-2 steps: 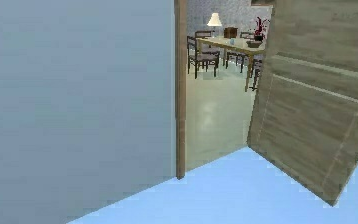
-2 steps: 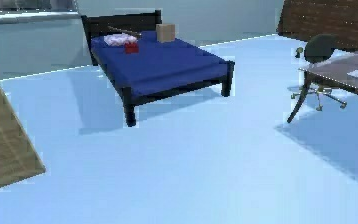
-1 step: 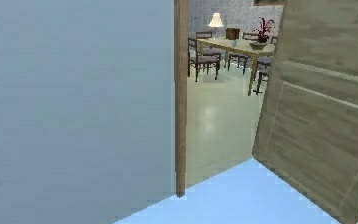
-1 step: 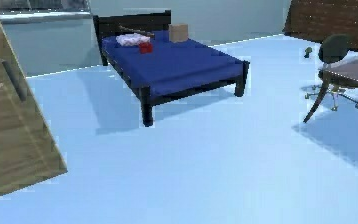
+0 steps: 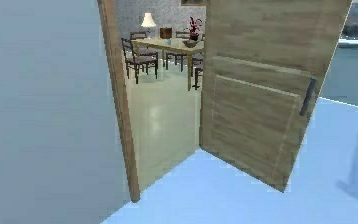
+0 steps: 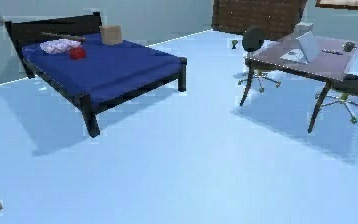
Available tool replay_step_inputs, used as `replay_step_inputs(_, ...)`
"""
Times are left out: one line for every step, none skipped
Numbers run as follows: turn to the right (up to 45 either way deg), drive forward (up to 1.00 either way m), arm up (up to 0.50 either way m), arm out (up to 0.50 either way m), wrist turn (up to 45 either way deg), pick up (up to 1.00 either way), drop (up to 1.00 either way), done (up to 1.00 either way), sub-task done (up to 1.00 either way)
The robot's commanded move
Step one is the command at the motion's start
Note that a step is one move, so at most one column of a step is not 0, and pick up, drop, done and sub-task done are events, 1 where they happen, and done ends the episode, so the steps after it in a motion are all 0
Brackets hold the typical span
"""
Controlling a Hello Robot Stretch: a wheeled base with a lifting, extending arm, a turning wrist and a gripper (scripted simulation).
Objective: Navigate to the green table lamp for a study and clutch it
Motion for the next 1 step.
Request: replay_step_inputs(0.0, 1.0, 0.0, 0.0, 0.0, 0.0, 0.0, 0.0, 0.0)
